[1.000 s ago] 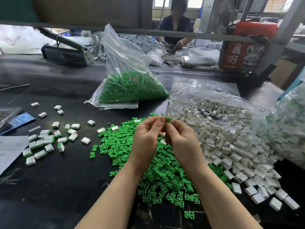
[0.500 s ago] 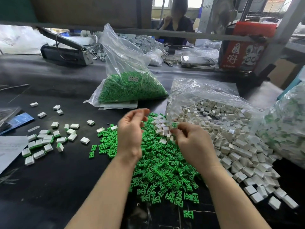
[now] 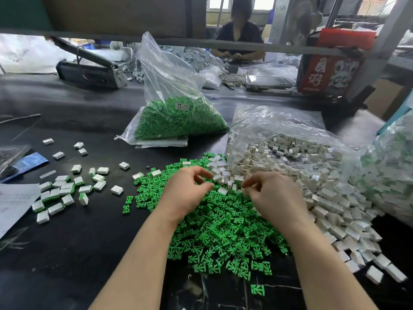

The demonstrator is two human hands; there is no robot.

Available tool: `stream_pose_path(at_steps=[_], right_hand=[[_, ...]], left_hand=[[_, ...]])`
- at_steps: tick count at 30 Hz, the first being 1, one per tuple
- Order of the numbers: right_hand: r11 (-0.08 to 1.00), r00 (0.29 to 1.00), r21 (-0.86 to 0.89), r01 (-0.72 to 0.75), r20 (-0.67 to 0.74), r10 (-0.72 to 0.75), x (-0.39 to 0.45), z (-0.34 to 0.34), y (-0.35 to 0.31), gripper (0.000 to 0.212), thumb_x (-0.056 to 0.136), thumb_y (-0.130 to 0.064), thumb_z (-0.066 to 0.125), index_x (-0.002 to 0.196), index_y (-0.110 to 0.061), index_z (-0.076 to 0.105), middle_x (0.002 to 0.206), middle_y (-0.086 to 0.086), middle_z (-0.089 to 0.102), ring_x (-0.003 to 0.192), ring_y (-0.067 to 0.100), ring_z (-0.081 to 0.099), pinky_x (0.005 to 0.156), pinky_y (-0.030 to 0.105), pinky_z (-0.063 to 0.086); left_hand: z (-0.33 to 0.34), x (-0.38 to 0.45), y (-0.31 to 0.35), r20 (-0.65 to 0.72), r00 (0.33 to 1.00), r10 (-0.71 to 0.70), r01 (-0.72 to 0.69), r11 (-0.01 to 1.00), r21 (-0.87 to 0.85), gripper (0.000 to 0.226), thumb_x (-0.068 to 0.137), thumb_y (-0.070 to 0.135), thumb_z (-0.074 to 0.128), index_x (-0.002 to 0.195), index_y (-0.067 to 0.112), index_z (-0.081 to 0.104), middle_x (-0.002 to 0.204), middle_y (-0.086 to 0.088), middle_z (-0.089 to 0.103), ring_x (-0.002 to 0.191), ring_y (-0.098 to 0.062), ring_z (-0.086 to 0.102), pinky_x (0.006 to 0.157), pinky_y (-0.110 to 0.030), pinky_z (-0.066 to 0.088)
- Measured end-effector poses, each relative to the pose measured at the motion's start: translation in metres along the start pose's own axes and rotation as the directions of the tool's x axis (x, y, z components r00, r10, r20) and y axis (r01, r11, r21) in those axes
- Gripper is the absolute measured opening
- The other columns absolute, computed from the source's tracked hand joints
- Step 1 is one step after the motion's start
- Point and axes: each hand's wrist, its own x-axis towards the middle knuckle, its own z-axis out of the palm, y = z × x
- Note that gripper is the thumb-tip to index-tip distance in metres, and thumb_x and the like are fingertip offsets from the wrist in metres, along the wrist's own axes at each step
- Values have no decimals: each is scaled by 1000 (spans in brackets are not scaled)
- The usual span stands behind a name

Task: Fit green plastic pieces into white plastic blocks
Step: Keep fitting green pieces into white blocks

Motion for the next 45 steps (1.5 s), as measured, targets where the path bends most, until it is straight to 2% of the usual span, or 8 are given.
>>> stream_pose_path(at_steps=[3,6,10,24,31,37,42,45], right_hand=[[983,995,-186,15,-91,-32,0,7,-2,17,94,-36,60,107,-35,71,106,-11,71,101,12,58,91,29,50],[969,995,-247,-7,-97,-18,2,9,-2,23,95,-42,57,114,-35,67,117,-8,65,113,19,51,91,36,51],[947,999,-321,14,-43,-29,3,11,-2,29,94,-43,59,122,-35,62,124,-6,62,119,20,49,97,36,45],[980,988,-197,9,-150,-39,5,12,-1,17,92,-38,60,100,-23,64,97,-4,69,93,18,57,85,34,52],[968,1000,-250,19,10,-17,6,12,-3,23,92,-43,60,105,-25,66,106,-7,65,111,19,51,95,37,47],[976,999,-215,20,50,-10,7,13,-2,23,94,-34,59,114,-23,62,114,-5,64,117,20,48,103,38,44],[985,999,-165,40,35,-34,8,11,4,16,93,-33,62,107,-26,65,109,-6,67,111,19,53,99,36,45],[999,999,-14,30,13,-30,10,13,8,11,95,-30,60,104,-24,64,98,-7,69,97,15,61,92,37,51]], left_hand=[[12,0,3,20,994,107,-108,962,251,17,89,38,68,105,41,68,101,11,58,100,-12,49,89,-31,41],[25,0,4,55,979,195,-199,869,454,23,97,41,54,118,42,63,110,6,48,109,-16,39,97,-37,30],[31,2,6,61,976,210,-211,837,505,25,99,41,48,118,40,64,107,6,43,112,-19,37,97,-39,25],[25,0,11,33,989,146,-149,947,285,10,91,35,66,89,30,57,103,10,56,104,-14,48,101,-37,33],[21,-3,12,-61,986,158,-141,966,215,7,90,24,66,96,24,63,98,4,63,93,-18,55,91,-40,47],[20,-4,13,-85,988,130,-121,987,104,2,93,21,62,93,22,63,88,7,65,77,-12,58,71,-27,49],[19,-5,15,-83,992,96,-97,995,-4,6,93,20,63,89,24,62,82,9,64,77,-8,62,69,-27,53],[18,-5,16,-67,996,54,-61,993,-105,8,94,19,64,88,25,63,81,7,65,76,-9,62,66,-25,52]])
